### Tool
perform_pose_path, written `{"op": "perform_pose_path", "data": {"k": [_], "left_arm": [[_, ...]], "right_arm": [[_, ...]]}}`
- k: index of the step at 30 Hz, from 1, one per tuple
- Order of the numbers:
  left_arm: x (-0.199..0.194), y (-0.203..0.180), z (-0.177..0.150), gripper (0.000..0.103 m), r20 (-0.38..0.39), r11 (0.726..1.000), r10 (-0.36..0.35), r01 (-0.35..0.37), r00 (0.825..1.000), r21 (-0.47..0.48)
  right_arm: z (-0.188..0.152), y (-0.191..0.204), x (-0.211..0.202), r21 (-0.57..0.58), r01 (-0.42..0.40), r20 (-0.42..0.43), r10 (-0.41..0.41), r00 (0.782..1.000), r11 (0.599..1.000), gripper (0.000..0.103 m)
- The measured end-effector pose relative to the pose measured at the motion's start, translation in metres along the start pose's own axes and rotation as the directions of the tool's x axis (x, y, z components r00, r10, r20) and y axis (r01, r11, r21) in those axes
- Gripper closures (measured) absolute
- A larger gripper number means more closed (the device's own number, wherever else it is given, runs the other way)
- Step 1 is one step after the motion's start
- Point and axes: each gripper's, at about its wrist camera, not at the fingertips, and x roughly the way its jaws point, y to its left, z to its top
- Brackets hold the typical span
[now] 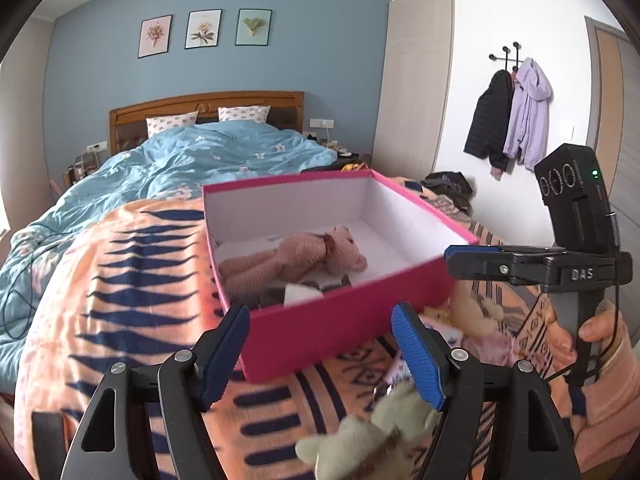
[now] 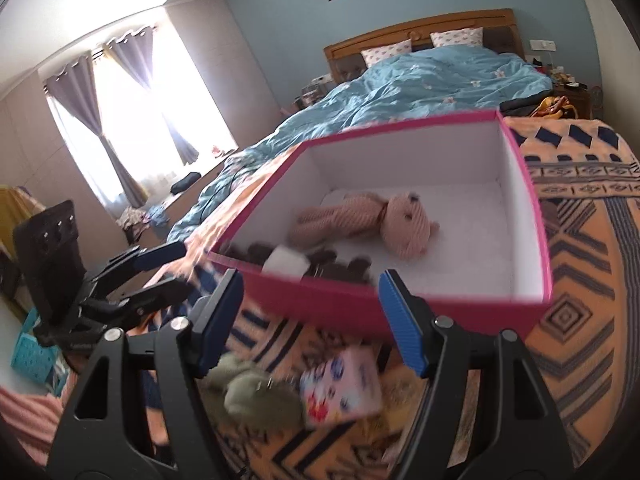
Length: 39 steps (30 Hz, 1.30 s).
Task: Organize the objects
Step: 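Move both grippers to the green dinosaur plush and close on it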
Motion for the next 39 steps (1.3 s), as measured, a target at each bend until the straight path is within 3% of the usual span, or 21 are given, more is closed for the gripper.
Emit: {"op": "perform_pose_path", "data": {"k": [15, 30, 32, 39], "left_arm": [[-0.010, 0.005, -0.055, 0.028, -0.066, 0.992, 0.000, -0.009, 0.998, -0.127], [-0.010, 0.003, -0.086, 0.028, -0.138, 0.986, -0.013, -0.010, 0.990, -0.169], [-0.009, 0.003, -0.090, 0.028, -0.150, 0.985, -0.024, -0.003, 0.988, -0.175], [-0.001, 0.000, -0.100, 0.030, -0.185, 0.979, -0.063, 0.024, 0.981, -0.204]], "right_arm": [[-0.070, 0.026, 0.010, -0.059, -0.056, -0.126, 0.049, 0.991, 0.997, 0.032], [-0.088, 0.037, 0.042, -0.069, -0.050, -0.197, 0.035, 0.980, 0.996, 0.032], [-0.088, 0.037, 0.046, -0.077, -0.025, -0.201, 0.009, 0.980, 0.997, 0.032], [-0.092, 0.040, 0.057, -0.073, -0.045, -0.221, 0.028, 0.975, 0.996, 0.032]]}}
